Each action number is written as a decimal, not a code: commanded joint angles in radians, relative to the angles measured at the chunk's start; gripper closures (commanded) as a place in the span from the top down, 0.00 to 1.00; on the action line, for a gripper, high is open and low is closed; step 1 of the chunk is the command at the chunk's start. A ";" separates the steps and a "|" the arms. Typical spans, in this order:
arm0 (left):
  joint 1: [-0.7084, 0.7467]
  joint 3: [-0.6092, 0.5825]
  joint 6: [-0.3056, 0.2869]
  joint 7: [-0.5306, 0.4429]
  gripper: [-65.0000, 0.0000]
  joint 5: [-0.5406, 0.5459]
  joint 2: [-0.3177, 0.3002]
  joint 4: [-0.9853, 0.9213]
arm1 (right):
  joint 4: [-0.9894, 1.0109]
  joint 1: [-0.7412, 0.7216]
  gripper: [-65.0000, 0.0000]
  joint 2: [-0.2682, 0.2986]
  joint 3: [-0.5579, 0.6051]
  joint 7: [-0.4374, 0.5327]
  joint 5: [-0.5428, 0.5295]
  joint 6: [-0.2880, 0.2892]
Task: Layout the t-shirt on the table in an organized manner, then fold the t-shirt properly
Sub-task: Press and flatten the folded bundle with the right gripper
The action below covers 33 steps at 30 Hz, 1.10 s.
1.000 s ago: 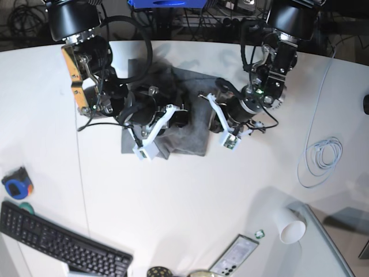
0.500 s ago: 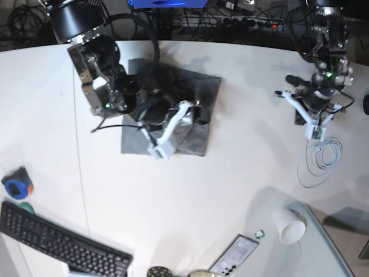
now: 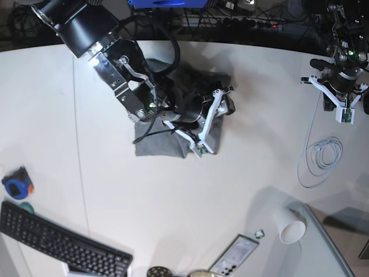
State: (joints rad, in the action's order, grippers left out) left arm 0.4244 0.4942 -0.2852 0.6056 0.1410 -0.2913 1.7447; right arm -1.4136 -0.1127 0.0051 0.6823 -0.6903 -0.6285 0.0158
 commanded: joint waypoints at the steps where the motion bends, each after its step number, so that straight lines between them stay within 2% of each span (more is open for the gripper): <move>1: 0.004 0.008 0.007 -0.020 0.00 0.004 -0.016 0.016 | -0.020 -0.028 0.56 -0.012 0.014 0.021 -0.018 -0.009; 6: 0.004 0.004 0.007 -0.019 0.00 0.004 -0.016 0.014 | -0.020 -0.078 0.56 -0.011 0.075 0.013 -0.018 -0.073; 10: 0.004 0.004 0.007 -0.019 0.00 0.004 -0.016 0.014 | -0.019 -0.134 0.56 -0.007 0.165 0.011 -0.017 -0.155; 12: 0.004 0.005 0.007 -0.019 0.00 0.004 -0.016 0.014 | -0.016 -0.158 0.56 -0.007 0.216 0.011 -0.017 -0.178; 16: 0.004 0.008 0.007 -0.019 0.00 -0.025 -0.016 0.013 | -0.013 -0.187 0.56 -0.012 0.267 0.011 -0.017 -0.182; 21: 0.003 -0.001 0.007 -0.020 0.00 -0.189 -0.007 0.013 | 0.029 -0.212 0.56 -0.029 0.299 -0.009 -0.017 -0.224; 29: 0.000 0.008 0.007 -0.022 0.00 -0.200 -0.015 0.010 | 0.017 -0.262 0.56 -0.070 0.379 -0.001 -0.017 -0.195; 33: -0.002 0.010 0.007 -0.022 0.00 -0.203 -0.015 -0.029 | -0.088 -0.281 0.56 -0.061 0.412 -0.010 -0.017 -0.192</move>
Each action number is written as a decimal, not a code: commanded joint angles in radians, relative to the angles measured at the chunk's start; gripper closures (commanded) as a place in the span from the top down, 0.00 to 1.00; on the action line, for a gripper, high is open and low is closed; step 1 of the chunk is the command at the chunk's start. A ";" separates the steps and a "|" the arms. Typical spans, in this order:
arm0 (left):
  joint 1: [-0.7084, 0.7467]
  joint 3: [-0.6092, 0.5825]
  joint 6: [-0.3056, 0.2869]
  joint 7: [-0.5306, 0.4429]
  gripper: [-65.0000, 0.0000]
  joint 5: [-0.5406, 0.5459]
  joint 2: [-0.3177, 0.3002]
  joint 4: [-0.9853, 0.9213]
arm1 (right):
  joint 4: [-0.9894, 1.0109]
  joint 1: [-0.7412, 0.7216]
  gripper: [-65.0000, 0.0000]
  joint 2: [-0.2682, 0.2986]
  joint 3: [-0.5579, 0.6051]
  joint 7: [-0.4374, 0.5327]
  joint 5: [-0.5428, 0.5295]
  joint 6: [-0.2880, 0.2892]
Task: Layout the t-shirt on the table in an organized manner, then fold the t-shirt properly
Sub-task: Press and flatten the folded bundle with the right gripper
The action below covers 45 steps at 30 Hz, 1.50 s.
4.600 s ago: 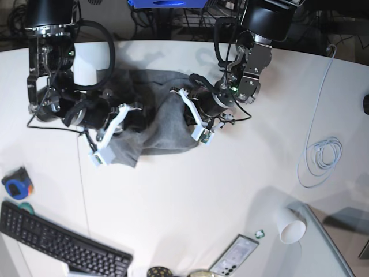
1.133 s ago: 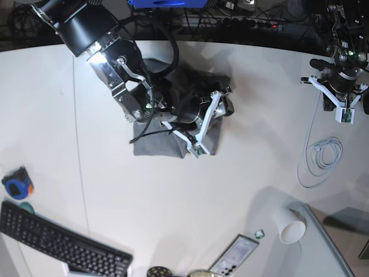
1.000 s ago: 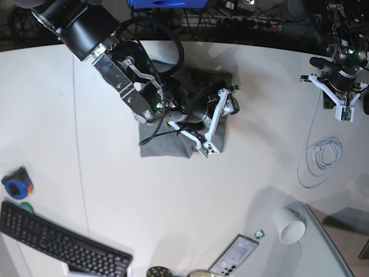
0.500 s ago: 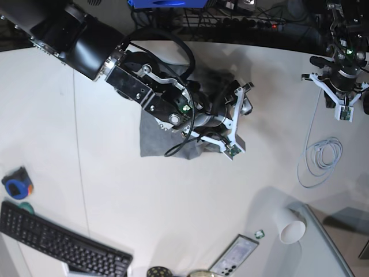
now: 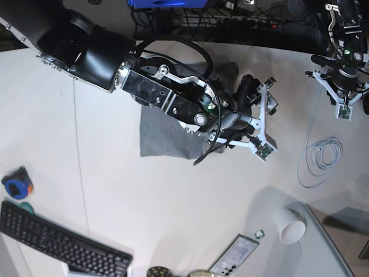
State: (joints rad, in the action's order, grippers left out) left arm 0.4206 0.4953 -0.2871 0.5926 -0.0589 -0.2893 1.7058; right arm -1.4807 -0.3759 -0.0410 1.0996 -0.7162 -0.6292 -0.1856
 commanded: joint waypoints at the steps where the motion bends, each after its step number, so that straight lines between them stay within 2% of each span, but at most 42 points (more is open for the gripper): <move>1: 0.002 0.010 0.009 -0.010 0.00 -0.003 -0.018 -0.011 | -0.061 -0.016 0.56 0.008 0.001 0.014 -0.016 0.010; 4: 0.002 0.065 0.007 -0.013 0.00 0.003 -0.023 -0.068 | -0.202 0.005 0.55 0.089 0.000 -0.020 -0.017 -0.001; 6: 0.002 0.098 0.007 -0.015 0.00 0.003 -0.021 -0.095 | -0.255 0.033 0.55 0.155 -0.048 -0.016 -0.017 -0.051; 7: 0.007 0.111 0.007 -0.023 0.00 0.003 -0.023 -0.105 | -0.265 0.058 0.51 0.180 -0.086 -0.015 -0.017 -0.076; 8: 0.010 0.128 0.007 -0.044 0.00 0.003 -0.023 -0.109 | -0.265 0.076 0.44 0.200 -0.126 -0.001 -0.017 -0.090; 11: 0.036 0.167 0.007 -0.102 0.00 0.003 -0.020 -0.118 | -0.225 0.119 0.11 0.255 -0.217 0.066 -0.016 -0.088; 12: 0.042 0.171 0.007 -0.112 0.00 0.003 -0.020 -0.117 | -0.205 0.130 0.03 0.263 -0.241 0.085 -0.016 -0.088; 13: 0.045 0.171 0.007 -0.116 0.00 0.003 -0.020 -0.117 | -0.176 0.131 0.00 0.270 -0.253 0.099 -0.016 -0.087; 16: 0.047 0.171 0.007 -0.118 0.00 0.003 -0.018 -0.123 | -0.088 0.130 0.02 0.266 -0.269 0.108 -0.016 -0.084; 18: 0.047 0.170 0.007 -0.118 0.00 0.003 -0.017 -0.123 | -0.057 0.130 0.02 0.247 -0.267 0.109 -0.016 -0.059; 22: 0.042 0.164 0.007 -0.118 0.00 0.003 -0.017 -0.118 | 0.022 0.125 0.02 0.157 -0.267 0.109 -0.016 -0.004; 28: 0.037 0.162 0.007 -0.115 0.00 0.003 -0.017 -0.115 | 0.180 0.047 0.02 0.011 -0.256 0.120 -0.016 0.016; 33: 0.037 0.162 0.007 -0.116 0.00 0.003 -0.017 -0.122 | 0.275 -0.038 0.02 -0.047 -0.152 0.157 -0.016 0.019; 35: 0.037 0.162 0.007 -0.118 0.00 0.003 -0.017 -0.122 | 0.239 -0.038 0.01 -0.044 -0.128 0.152 -0.017 0.019; 39: 0.037 0.165 0.007 -0.119 0.00 0.003 -0.017 -0.123 | 0.021 0.047 0.02 0.059 -0.126 0.051 -0.017 0.013; 41: 0.037 0.165 0.007 -0.119 0.00 0.003 -0.017 -0.123 | -0.039 0.090 0.02 0.103 -0.126 0.033 -0.017 0.013; 45: 0.036 0.164 0.007 -0.119 0.00 0.003 -0.018 -0.123 | -0.002 0.159 0.02 0.123 -0.123 0.040 -0.016 0.013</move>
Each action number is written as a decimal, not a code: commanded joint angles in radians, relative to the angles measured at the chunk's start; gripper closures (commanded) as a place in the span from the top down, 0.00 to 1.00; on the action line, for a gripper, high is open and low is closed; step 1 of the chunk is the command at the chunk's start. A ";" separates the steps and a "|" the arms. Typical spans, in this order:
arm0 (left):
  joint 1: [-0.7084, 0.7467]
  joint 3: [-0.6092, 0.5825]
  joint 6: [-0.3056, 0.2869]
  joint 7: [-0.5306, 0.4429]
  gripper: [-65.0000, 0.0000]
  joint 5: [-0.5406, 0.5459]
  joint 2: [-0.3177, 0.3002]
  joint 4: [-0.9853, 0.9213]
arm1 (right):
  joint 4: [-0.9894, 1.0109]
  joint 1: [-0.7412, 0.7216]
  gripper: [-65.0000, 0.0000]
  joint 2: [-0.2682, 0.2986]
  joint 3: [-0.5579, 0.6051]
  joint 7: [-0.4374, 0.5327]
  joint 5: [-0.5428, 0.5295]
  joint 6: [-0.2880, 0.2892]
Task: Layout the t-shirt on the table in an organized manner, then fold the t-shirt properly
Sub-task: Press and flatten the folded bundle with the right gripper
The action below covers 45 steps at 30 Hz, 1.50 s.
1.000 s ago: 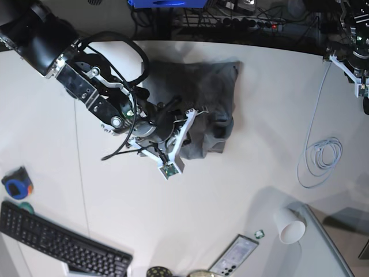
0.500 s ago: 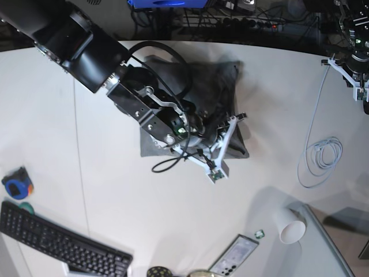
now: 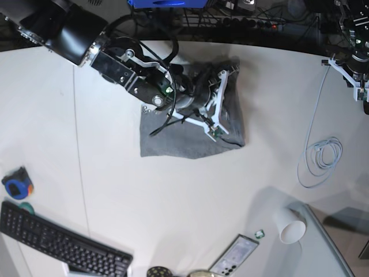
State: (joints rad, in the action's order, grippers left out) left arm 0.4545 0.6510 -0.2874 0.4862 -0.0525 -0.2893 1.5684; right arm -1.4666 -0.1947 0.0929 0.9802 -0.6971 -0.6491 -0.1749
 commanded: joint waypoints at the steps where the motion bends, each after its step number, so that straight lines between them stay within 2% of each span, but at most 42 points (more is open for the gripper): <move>1: 0.000 0.008 0.007 -0.013 0.00 -0.004 -0.018 0.016 | 0.002 -0.016 0.02 -0.011 -0.001 0.024 0.004 0.002; 5: -0.012 0.006 0.007 -0.013 0.00 -0.005 -0.018 0.016 | 0.053 0.001 0.01 -0.017 0.003 0.058 0.004 0.005; 12: -0.027 0.006 0.007 -0.008 0.00 -0.011 -0.018 0.016 | 0.088 0.001 0.01 -0.052 0.006 0.057 0.004 0.008; 19: -0.027 0.006 0.007 -0.007 0.00 -0.013 -0.020 0.016 | 0.131 -0.041 0.01 -0.075 0.113 0.057 -0.002 0.008; 22: -0.027 0.006 0.007 -0.007 0.00 -0.013 -0.020 0.016 | 0.178 -0.061 0.01 -0.115 0.150 0.055 -0.002 0.008; 25: -0.027 0.006 0.007 -0.007 0.00 -0.013 -0.020 0.016 | 0.212 -0.096 0.02 -0.137 0.233 0.055 -0.002 0.008; 27: -0.027 0.006 0.007 -0.007 0.00 -0.013 -0.020 0.016 | 0.244 -0.119 0.02 -0.173 0.282 0.055 -0.002 0.010; 28: -0.027 0.006 0.007 -0.007 0.00 -0.013 -0.020 0.016 | 0.274 -0.133 0.02 -0.190 0.308 0.055 -0.002 0.019; 32: -0.027 0.006 0.007 -0.007 0.00 -0.013 -0.021 0.016 | 0.349 -0.156 0.02 -0.230 0.343 0.061 0.001 0.130; 34: -0.027 0.006 0.007 -0.007 0.00 -0.013 -0.023 0.016 | 0.272 -0.171 0.02 -0.227 0.337 0.055 0.001 0.131; 35: -0.027 0.008 0.007 -0.007 0.00 -0.013 -0.023 0.016 | 0.209 -0.180 0.02 -0.219 0.323 0.044 0.001 0.113; 37: -0.026 0.008 0.007 -0.007 0.00 -0.013 -0.023 0.017 | 0.088 -0.185 0.02 -0.164 0.277 -0.025 0.002 0.042; 39: -0.024 0.008 0.007 -0.007 0.00 -0.013 -0.023 0.019 | 0.025 -0.187 0.02 -0.127 0.220 -0.066 0.002 -0.004; 41: -0.023 0.008 0.007 -0.007 0.00 -0.013 -0.021 0.016 | 0.024 -0.187 0.02 -0.098 0.174 -0.071 0.004 -0.007; 45: -0.023 0.008 0.007 -0.008 0.00 -0.013 -0.020 0.016 | 0.103 -0.187 0.01 -0.089 0.164 -0.063 0.004 -0.007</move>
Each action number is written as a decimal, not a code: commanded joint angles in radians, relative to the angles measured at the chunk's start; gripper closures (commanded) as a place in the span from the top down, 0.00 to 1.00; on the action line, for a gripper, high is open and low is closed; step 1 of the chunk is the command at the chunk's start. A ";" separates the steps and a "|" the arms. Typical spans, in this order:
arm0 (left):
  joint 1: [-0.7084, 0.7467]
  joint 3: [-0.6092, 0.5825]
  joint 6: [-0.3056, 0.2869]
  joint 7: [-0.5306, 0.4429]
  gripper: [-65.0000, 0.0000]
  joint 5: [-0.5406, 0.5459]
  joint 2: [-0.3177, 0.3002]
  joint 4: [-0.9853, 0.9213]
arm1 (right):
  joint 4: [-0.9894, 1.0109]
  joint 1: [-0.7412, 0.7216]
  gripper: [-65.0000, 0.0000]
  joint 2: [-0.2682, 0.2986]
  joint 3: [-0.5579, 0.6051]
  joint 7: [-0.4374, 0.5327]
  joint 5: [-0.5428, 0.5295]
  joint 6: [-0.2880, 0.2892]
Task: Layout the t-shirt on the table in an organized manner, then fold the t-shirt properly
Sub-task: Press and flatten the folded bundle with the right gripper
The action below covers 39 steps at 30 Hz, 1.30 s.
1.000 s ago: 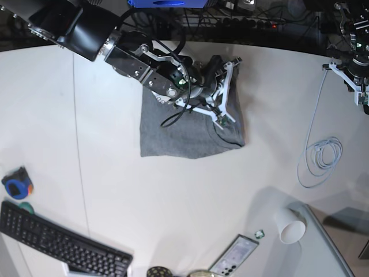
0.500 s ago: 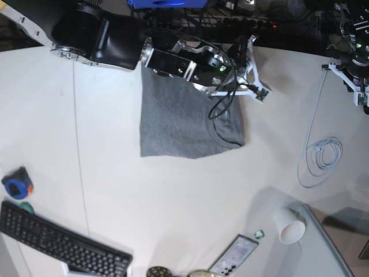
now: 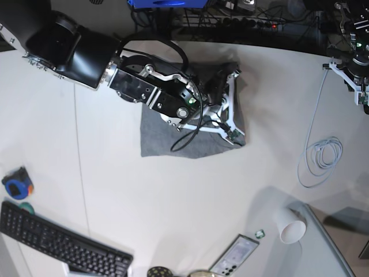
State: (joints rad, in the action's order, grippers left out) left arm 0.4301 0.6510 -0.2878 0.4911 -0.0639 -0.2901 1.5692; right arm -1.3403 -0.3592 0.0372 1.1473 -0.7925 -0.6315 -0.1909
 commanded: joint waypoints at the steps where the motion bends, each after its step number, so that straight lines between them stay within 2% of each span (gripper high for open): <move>1: 0.000 0.008 0.008 -0.012 0.00 -0.001 -0.019 0.015 | -0.006 -0.022 0.01 -0.033 0.003 0.049 -0.014 0.009; 5: -0.003 0.008 0.008 -0.012 0.00 -0.001 -0.018 0.015 | 0.075 -0.018 0.01 -0.035 0.007 0.109 -0.014 0.009; 11: 0.000 0.006 0.008 -0.012 0.00 -0.001 -0.018 0.013 | 0.097 -0.014 0.01 -0.039 0.052 0.117 -0.014 0.009; 18: 0.002 0.006 0.008 -0.012 0.00 -0.001 -0.018 0.013 | 0.180 -0.013 0.01 -0.107 0.064 0.129 -0.014 0.009; 26: -0.001 0.006 0.008 -0.012 0.00 -0.001 -0.018 0.013 | 0.284 -0.016 0.01 -0.176 0.205 0.192 -0.014 0.009; 36: -0.003 0.006 0.008 -0.012 0.00 0.006 -0.018 0.013 | 0.282 -0.014 0.01 -0.178 0.216 0.198 -0.014 0.009; 39: -0.021 -0.035 0.008 -0.012 0.00 0.003 -0.018 0.013 | 0.195 -0.014 0.01 -0.178 0.218 0.199 -0.014 0.009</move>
State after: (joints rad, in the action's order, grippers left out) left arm 0.4149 0.6125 -0.2855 0.5014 -0.0658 -0.2913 1.5677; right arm -1.1206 -0.3553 -0.1104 1.3682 -0.6220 -0.6346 -0.1936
